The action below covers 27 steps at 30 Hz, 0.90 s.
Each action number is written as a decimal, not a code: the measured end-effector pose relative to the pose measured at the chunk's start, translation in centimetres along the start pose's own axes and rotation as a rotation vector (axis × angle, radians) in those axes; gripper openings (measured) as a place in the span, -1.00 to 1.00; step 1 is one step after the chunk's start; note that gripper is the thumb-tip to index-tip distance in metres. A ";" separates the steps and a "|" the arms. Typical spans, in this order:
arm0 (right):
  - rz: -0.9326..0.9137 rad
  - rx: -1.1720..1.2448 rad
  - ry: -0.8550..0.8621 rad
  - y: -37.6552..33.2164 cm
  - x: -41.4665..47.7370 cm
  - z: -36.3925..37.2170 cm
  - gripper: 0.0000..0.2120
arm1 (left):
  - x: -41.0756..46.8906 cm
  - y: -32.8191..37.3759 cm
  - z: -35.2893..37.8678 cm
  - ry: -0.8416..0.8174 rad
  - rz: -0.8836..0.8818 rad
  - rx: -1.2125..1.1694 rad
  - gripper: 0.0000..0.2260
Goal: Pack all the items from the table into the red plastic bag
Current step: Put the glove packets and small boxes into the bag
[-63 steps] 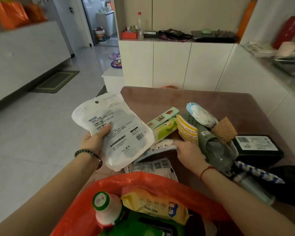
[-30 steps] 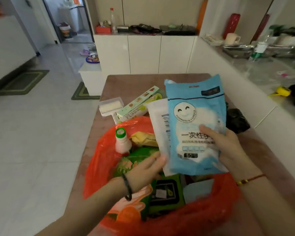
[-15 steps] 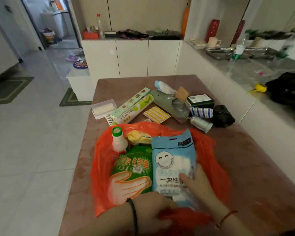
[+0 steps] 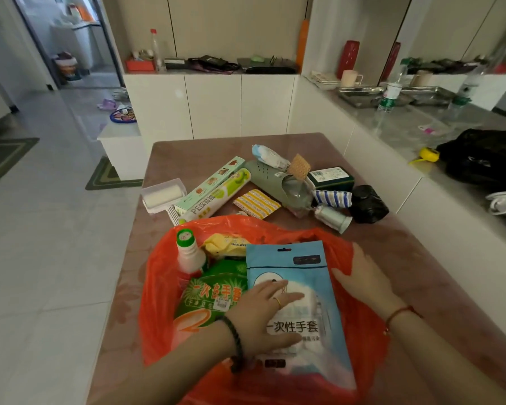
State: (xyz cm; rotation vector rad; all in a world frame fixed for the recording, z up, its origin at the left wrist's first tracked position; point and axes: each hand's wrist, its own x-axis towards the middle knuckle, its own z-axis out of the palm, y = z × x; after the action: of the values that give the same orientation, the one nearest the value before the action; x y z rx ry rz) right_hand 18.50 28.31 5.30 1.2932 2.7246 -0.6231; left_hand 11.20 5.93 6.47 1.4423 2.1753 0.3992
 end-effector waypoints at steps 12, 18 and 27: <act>-0.148 0.561 0.242 1.5 3.0 -3.4 -0.77 | 6.8 -4.3 -2.5 0.015 -0.292 0.171 -0.44; -0.172 0.545 -0.082 1.4 5.1 -6.4 -0.83 | 8.4 -5.0 -6.7 0.233 -0.233 0.029 -0.60; -0.143 0.608 -0.006 -3.6 19.9 -9.3 -0.54 | 16.5 -5.9 -11.8 0.462 -0.200 -0.311 -0.70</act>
State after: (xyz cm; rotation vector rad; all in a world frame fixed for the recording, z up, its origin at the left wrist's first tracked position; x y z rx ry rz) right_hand 4.04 44.38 10.54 1.1671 2.7371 -1.5540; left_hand -5.07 19.10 9.40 1.0225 2.4395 1.0290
